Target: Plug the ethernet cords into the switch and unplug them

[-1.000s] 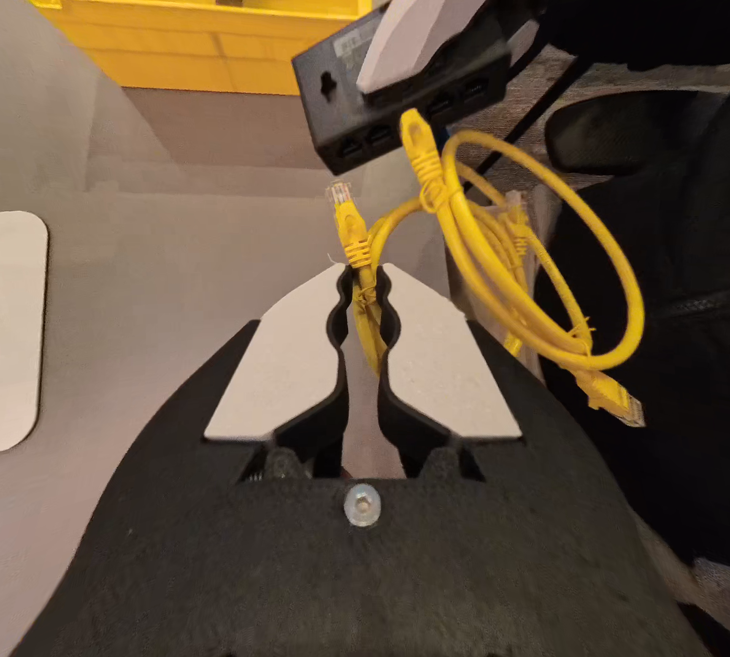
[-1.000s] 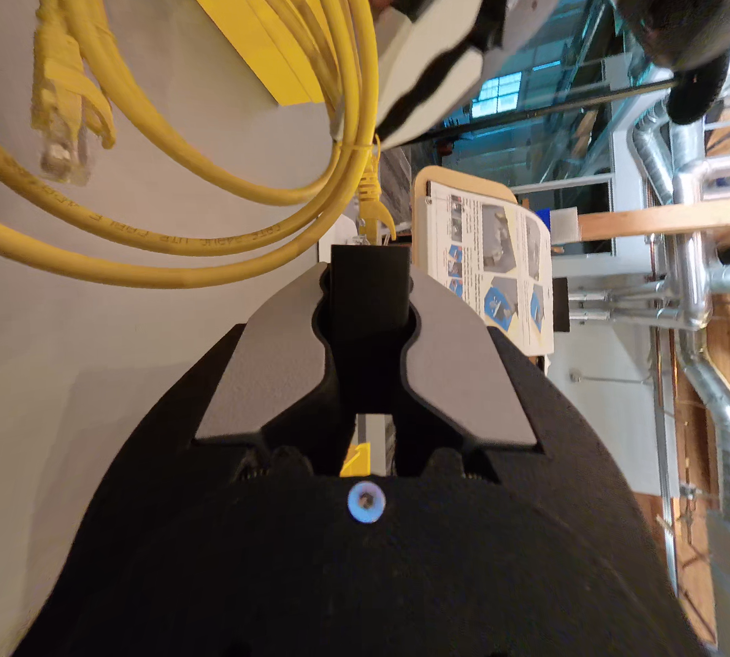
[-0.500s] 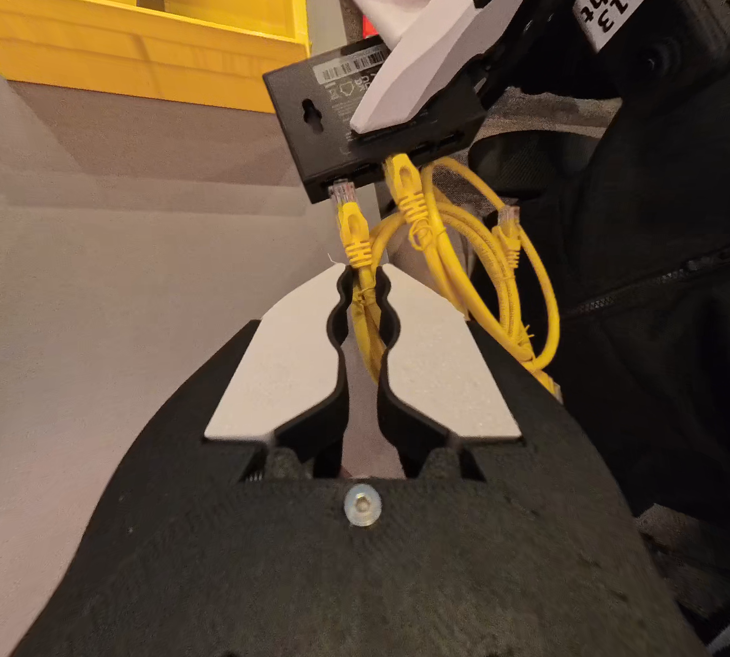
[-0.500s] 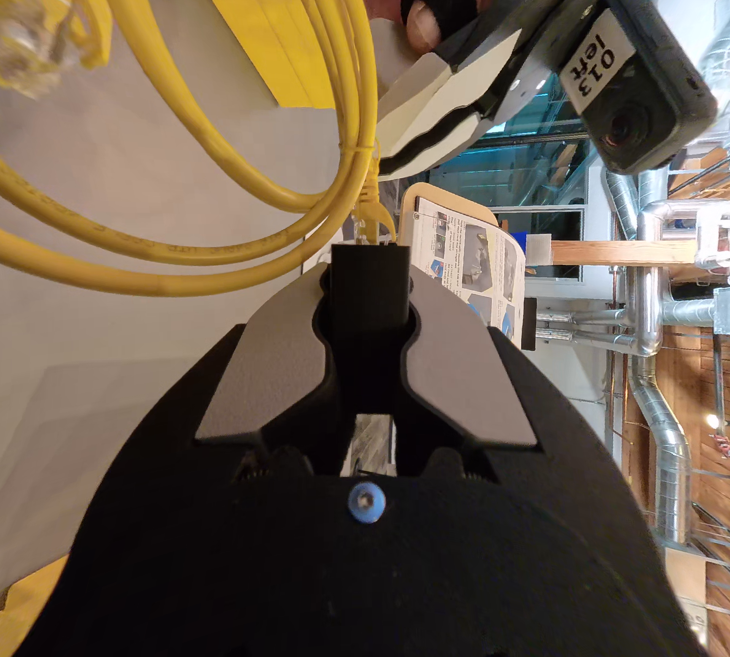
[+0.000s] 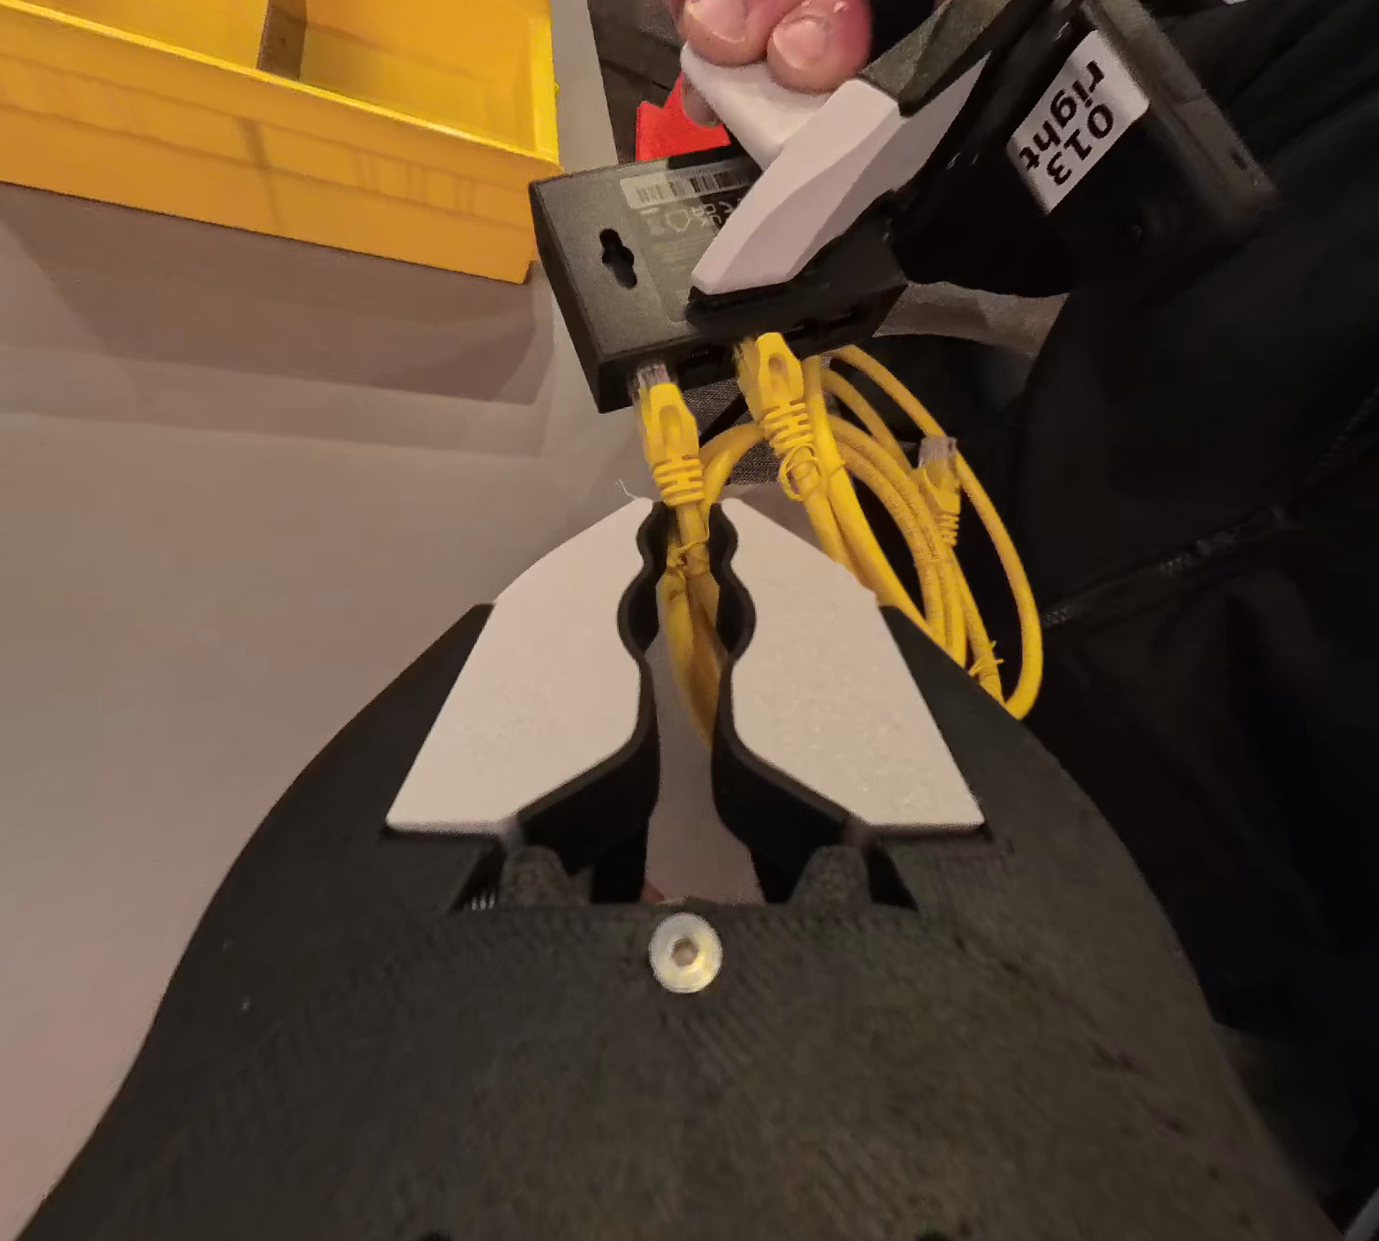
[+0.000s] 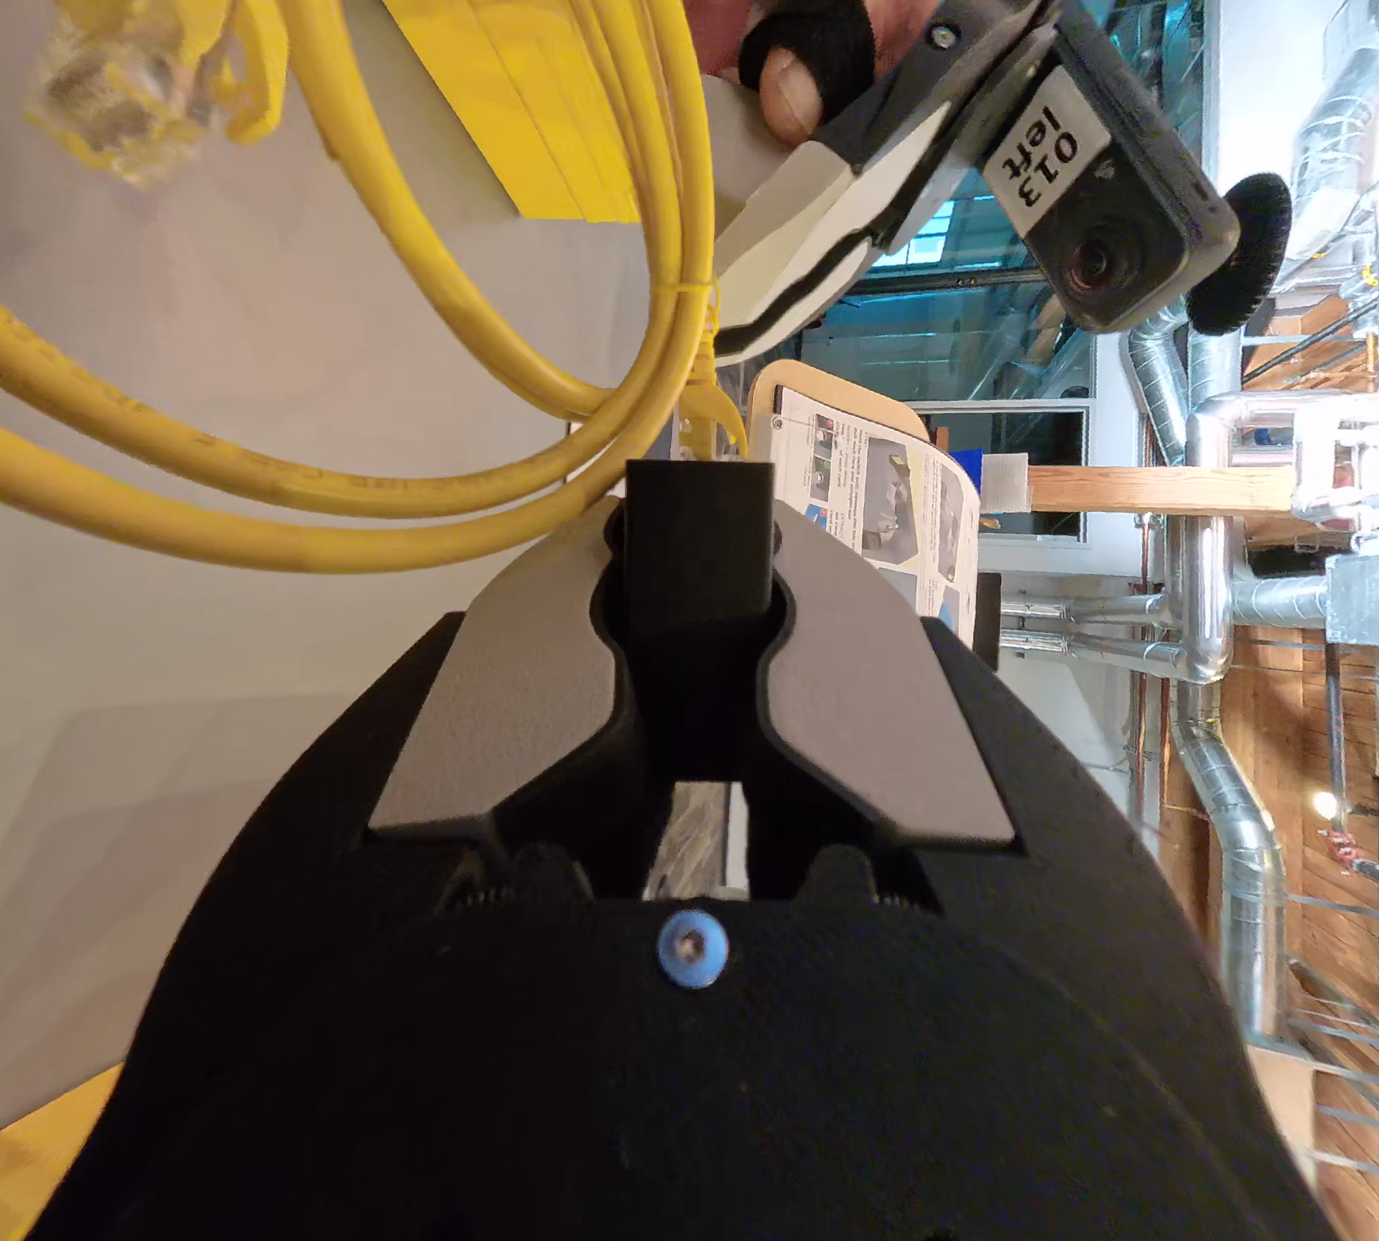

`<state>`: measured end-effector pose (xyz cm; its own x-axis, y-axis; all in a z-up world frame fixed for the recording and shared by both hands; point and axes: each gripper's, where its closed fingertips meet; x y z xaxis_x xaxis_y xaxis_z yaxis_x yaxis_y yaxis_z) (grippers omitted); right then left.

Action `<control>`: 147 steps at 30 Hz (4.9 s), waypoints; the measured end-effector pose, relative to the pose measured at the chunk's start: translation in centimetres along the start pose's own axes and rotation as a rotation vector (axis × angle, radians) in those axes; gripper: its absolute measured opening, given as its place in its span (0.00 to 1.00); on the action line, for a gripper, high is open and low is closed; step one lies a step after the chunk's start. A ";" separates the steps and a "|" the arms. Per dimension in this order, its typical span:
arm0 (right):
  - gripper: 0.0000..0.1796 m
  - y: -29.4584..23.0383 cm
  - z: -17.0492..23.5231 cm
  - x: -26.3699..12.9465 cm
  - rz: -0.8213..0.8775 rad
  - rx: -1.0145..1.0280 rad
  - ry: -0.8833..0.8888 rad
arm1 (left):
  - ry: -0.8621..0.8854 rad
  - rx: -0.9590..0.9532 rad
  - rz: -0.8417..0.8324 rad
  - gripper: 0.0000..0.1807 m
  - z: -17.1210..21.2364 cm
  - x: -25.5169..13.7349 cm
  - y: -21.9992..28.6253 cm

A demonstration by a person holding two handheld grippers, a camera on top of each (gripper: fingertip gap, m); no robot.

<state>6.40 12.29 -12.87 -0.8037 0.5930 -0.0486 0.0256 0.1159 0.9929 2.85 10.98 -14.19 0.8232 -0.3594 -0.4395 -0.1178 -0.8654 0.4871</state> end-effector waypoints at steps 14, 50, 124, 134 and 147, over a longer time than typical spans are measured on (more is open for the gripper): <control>0.16 0.6 -0.4 0.4 0.011 0.113 0.036 | 0.038 0.027 -0.005 0.05 -0.9 -0.3 0.2; 0.16 2.0 0.0 1.0 -0.084 0.280 0.068 | 0.000 0.176 0.079 0.04 -2.4 -0.5 0.8; 0.42 4.3 5.0 0.6 0.037 0.603 -0.143 | 0.216 0.302 -0.136 0.05 -5.0 -0.5 -0.6; 0.35 5.2 3.7 0.4 0.093 0.467 -0.095 | 0.162 0.295 -0.123 0.05 -4.4 0.8 -0.6; 0.29 4.7 4.6 0.4 0.108 0.410 -0.112 | 0.212 0.240 -0.138 0.04 -4.3 2.7 -1.1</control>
<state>8.93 16.67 -8.74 -0.7144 0.6995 0.0197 0.3582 0.3414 0.8690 7.60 12.50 -12.64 0.9347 -0.1740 -0.3100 -0.1034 -0.9674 0.2312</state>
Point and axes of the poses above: each gripper's, where its closed fingertips meet, x out along the fingers, z out of its underside, y = z × x across the jaws, and after that the axes turned 12 degrees about z, right-handed
